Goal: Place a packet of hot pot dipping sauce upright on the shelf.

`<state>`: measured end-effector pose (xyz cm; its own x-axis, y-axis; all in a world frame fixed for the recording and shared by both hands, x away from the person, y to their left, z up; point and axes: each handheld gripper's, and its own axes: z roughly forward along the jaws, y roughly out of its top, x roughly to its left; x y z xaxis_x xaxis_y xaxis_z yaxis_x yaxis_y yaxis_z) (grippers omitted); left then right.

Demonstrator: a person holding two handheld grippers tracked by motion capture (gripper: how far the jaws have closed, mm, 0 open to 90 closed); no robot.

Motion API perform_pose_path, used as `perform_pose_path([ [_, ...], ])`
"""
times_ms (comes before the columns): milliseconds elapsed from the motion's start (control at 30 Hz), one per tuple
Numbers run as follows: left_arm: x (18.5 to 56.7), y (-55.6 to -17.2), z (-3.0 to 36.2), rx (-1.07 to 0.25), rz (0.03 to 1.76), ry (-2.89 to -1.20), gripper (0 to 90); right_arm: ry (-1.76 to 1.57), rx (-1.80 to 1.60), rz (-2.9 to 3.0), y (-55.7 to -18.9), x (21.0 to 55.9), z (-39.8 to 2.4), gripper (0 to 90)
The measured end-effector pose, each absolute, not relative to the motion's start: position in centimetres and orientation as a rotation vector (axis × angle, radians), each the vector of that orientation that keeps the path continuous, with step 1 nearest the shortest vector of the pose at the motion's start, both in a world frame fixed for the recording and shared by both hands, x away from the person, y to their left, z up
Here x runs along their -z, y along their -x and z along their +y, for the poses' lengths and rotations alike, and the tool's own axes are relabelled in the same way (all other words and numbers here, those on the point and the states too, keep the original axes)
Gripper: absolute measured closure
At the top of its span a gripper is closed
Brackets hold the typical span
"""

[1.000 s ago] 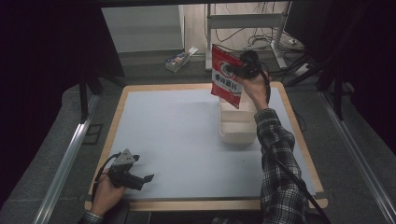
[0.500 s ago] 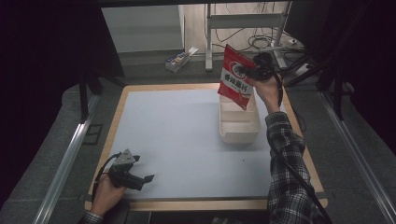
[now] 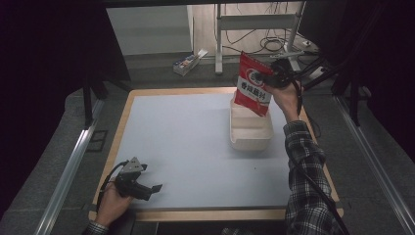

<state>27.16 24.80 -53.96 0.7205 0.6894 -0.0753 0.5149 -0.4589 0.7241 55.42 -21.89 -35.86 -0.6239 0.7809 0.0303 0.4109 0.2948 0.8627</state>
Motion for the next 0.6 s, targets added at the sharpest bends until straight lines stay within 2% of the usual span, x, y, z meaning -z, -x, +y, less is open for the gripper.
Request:
perform_pose_path([
  [433,54.0,-27.0,24.6,-0.327,0.928,-2.188,0.0,-1.102,-1.218,2.217,-55.8,38.7,-21.8,86.7],
  [600,54.0,-26.9,24.5,-0.353,0.938,-2.201,0.0,-1.103,-1.202,2.205,-55.6,39.4,-22.3,81.9],
])
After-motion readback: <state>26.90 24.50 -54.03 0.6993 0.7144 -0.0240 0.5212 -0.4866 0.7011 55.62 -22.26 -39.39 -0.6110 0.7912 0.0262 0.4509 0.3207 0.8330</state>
